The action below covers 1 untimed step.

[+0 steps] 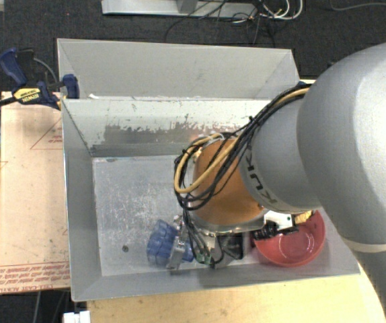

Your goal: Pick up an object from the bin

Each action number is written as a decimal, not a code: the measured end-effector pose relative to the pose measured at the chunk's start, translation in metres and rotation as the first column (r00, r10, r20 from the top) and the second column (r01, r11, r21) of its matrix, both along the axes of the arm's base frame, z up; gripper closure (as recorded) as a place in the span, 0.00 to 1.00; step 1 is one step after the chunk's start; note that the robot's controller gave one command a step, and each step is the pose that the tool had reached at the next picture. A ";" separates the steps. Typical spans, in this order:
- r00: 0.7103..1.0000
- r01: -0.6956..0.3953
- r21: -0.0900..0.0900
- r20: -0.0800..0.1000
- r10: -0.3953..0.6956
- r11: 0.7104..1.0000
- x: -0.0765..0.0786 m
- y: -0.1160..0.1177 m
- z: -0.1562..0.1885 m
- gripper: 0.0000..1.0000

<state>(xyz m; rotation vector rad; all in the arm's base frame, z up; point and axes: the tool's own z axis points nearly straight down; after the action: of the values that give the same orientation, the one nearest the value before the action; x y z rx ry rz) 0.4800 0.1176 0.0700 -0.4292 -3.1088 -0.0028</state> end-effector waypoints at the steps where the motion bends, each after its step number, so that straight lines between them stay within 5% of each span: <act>1: 1.000 0.000 -0.001 -0.006 0.000 1.000 -0.002 0.000 0.005 1.00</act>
Offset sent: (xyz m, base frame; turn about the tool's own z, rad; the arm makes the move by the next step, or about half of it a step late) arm 0.0002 0.0000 0.0322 0.0000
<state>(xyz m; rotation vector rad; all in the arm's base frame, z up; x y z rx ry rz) 0.4784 0.1173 0.0753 -0.4282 -3.1030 0.0005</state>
